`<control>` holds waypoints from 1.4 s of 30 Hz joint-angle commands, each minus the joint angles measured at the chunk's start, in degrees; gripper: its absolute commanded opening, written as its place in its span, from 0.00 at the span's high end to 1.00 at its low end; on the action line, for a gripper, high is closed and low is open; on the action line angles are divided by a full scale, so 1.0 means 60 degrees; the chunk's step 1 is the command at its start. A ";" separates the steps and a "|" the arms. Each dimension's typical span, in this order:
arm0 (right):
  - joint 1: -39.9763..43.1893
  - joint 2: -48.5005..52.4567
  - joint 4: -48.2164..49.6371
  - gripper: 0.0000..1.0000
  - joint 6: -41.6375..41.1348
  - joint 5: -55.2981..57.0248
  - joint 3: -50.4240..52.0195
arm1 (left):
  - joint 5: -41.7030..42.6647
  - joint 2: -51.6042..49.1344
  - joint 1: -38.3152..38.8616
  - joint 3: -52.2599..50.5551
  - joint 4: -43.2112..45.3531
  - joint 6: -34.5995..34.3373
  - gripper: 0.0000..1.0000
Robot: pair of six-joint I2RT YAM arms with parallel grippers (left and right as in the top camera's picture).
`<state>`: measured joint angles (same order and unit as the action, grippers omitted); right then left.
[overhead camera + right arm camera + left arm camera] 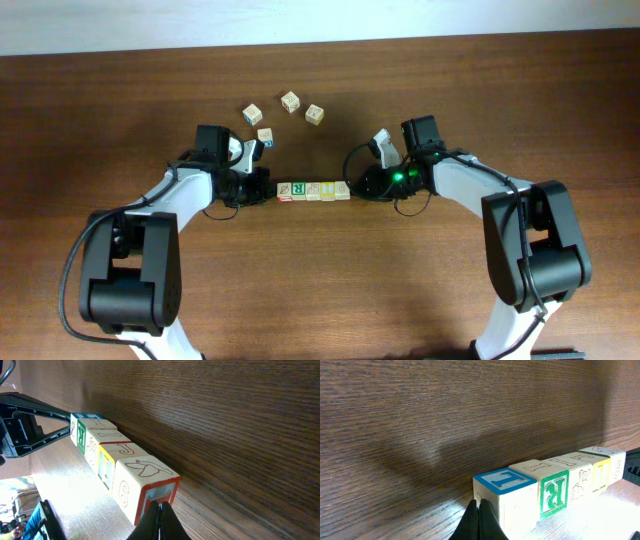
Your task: Rotate 5 blocks
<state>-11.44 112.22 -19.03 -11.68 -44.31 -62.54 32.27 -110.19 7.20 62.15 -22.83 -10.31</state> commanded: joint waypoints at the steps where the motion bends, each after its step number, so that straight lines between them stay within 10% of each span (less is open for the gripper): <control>1: -0.0219 -0.0528 0.0080 0.96 0.0157 -0.0827 0.0033 | 0.0590 0.0047 0.0168 0.0131 0.0047 0.0084 1.00; 42: -0.2718 -0.0856 -0.1519 0.96 -0.0211 0.1486 -0.2211 | 0.0590 0.0047 0.0168 0.0131 0.0044 0.0084 1.00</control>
<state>-23.55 105.78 -28.12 -13.26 -34.76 -76.03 25.17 -110.24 6.02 62.13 -23.09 -10.28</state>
